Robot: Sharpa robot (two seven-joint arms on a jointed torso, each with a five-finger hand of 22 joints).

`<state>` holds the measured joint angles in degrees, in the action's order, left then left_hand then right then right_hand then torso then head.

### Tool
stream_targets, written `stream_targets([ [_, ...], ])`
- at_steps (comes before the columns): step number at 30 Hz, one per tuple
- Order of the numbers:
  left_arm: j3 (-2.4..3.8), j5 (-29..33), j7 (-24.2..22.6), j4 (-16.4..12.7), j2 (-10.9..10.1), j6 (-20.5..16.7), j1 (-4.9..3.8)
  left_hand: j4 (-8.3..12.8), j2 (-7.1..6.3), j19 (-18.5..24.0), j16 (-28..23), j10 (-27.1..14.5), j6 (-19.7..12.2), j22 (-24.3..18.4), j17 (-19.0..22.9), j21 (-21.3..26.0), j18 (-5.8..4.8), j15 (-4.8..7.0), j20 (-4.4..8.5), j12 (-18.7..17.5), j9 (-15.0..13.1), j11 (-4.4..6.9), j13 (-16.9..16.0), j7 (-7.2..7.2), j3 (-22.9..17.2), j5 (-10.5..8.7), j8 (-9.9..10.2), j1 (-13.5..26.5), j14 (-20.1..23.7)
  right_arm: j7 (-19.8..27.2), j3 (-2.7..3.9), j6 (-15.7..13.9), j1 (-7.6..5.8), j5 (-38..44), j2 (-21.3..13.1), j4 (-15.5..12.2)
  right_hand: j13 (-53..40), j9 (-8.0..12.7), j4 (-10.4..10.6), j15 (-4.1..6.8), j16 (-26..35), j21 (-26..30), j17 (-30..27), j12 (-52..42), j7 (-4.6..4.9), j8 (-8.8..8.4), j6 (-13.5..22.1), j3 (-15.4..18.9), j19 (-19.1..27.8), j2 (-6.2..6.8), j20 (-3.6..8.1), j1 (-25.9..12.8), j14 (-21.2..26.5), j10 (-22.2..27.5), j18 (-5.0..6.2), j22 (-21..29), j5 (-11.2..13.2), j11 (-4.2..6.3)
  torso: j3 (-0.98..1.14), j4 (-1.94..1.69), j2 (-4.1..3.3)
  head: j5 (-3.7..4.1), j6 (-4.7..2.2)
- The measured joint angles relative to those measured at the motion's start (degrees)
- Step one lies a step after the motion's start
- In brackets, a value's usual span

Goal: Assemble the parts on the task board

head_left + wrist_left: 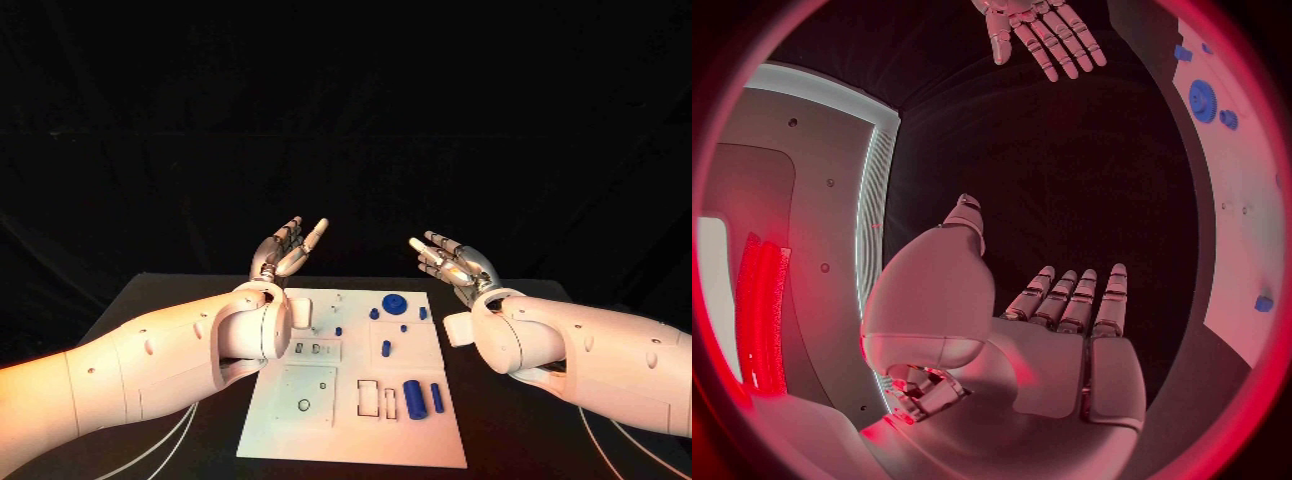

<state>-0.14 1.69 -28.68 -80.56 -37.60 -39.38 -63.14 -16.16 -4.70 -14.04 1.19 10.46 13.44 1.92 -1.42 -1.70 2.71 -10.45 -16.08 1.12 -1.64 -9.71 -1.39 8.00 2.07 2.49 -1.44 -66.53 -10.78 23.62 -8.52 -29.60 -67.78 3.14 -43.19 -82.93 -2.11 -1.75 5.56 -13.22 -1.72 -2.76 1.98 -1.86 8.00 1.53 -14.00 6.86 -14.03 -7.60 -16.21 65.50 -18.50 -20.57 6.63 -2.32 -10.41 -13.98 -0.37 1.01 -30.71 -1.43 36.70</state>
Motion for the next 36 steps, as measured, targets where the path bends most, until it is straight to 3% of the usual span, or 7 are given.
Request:
stream_targets([
  [3,0.00,0.09,-0.01,0.01,0.00,0.38,0.00,-0.41,-0.47,-0.83,0.61,1.79,1.55,0.26,-0.35,-0.53,0.00,-1.40,-0.70,0.43,-0.21,-0.62,-0.24,0.02,-0.27,0.28,-0.39,-2.72,-2.29,-1.09,-0.78,3.05,-0.70,0.91,0.18,0.73,-0.17,-0.20,-0.99,-0.32,-0.51,-0.50,0.20,-0.44,0.11,0.44,-1.79,-0.06,-0.85,-0.18,-0.37,1.88,-2.22,-1.96,0.00,-0.26,-0.01,-0.32,0.00,0.00,0.01,0.00,0.00],
  [7,0.00,0.16,-0.01,0.02,-0.03,0.74,0.00,-0.56,-1.44,-7.86,2.47,10.35,9.17,1.34,-1.31,-2.76,0.61,-2.89,-0.77,1.97,-1.09,-2.98,-1.05,0.52,-4.88,0.28,-1.96,-7.21,-11.88,-2.24,-1.17,6.18,-1.19,1.96,0.26,1.23,-0.80,-0.83,-3.89,-0.09,-2.07,-2.73,0.84,-1.81,0.51,1.71,-8.37,-0.97,-6.23,-0.29,-0.41,5.92,-10.93,-10.41,0.00,-1.30,-0.01,-0.28,-0.01,0.01,0.01,-0.01,0.01],
  [12,0.16,0.20,-0.01,-0.58,-4.57,3.13,-0.79,0.34,-0.03,-23.20,6.87,32.56,24.21,3.46,-3.11,-7.64,3.60,-1.58,-0.56,6.67,-2.64,-3.63,-2.87,2.00,-8.08,0.28,-5.28,-10.51,-31.76,-2.04,-1.02,5.74,-2.15,9.03,-1.16,3.27,-1.28,-1.75,-7.39,1.25,-4.18,-6.40,1.44,-3.72,1.49,3.78,-19.78,-2.65,-15.12,-0.09,-0.44,9.84,-22.56,-21.81,1.35,-2.91,-0.01,0.82,-0.07,0.37,-0.70,0.26,0.41],
  [16,0.10,0.26,-0.04,-1.47,-5.14,4.42,-1.04,1.93,0.32,-28.93,8.84,40.70,34.25,3.95,-3.79,-9.99,6.19,0.47,-0.48,8.54,-3.25,-2.03,-3.02,3.67,-7.43,0.28,-7.19,-12.06,-40.05,-1.95,-1.00,5.11,-2.50,13.83,-1.23,3.23,-1.35,-1.90,-9.68,2.33,-4.61,-8.73,1.53,-3.92,2.67,4.42,-27.29,-4.35,-20.65,0.22,-0.36,11.76,-29.29,-28.16,2.24,-3.75,-0.01,1.75,-0.13,0.57,-1.35,0.41,0.43],
  [21,0.10,0.19,0.04,-2.42,-6.62,6.08,-1.43,3.70,0.85,-31.82,9.34,45.00,37.96,3.99,-4.28,-10.96,7.13,1.85,-0.38,8.87,-3.21,-0.77,-3.01,4.87,-6.56,0.28,-7.61,-13.30,-44.53,-2.31,-0.91,4.88,-3.07,19.63,-1.47,3.12,-1.35,-1.90,-12.01,3.38,-4.83,-10.66,1.62,-3.92,3.67,4.42,-32.78,-6.59,-25.10,0.86,-0.04,12.49,-34.84,-33.06,3.07,-4.25,-0.01,2.61,-0.20,0.65,-2.05,0.67,0.49],
  [27,0.12,-0.42,0.50,-4.74,-9.27,8.08,-1.89,5.81,1.62,-35.29,9.63,49.64,41.35,3.99,-5.22,-12.07,7.13,3.33,0.49,9.09,-2.81,0.69,-3.05,3.68,-5.45,0.28,-7.61,-15.13,-49.41,-4.28,-0.50,5.32,-4.29,29.50,-1.66,3.54,-1.41,-1.96,-14.73,4.90,-4.84,-12.81,1.95,-3.48,4.88,4.42,-37.43,-9.54,-29.78,1.38,1.07,13.02,-40.90,-37.90,3.11,-4.78,-0.44,3.78,-0.35,0.46,-3.06,0.89,0.29],
  [36,0.12,-1.68,1.59,-11.29,-14.32,11.09,-2.20,6.73,1.75,-37.18,9.63,50.76,42.39,3.98,-6.12,-12.94,7.11,4.20,1.37,7.98,-2.54,1.23,-2.80,3.48,-4.96,0.28,-7.31,-15.71,-52.10,-10.45,-0.16,7.90,-7.51,50.17,0.13,4.89,-1.67,-2.14,-17.57,7.58,-5.72,-16.89,3.40,-2.61,3.42,3.75,-42.13,-13.91,-36.88,4.37,3.76,11.08,-49.55,-43.27,3.11,-6.24,-2.35,5.78,-0.80,-0.12,-5.12,1.55,0.10],
])
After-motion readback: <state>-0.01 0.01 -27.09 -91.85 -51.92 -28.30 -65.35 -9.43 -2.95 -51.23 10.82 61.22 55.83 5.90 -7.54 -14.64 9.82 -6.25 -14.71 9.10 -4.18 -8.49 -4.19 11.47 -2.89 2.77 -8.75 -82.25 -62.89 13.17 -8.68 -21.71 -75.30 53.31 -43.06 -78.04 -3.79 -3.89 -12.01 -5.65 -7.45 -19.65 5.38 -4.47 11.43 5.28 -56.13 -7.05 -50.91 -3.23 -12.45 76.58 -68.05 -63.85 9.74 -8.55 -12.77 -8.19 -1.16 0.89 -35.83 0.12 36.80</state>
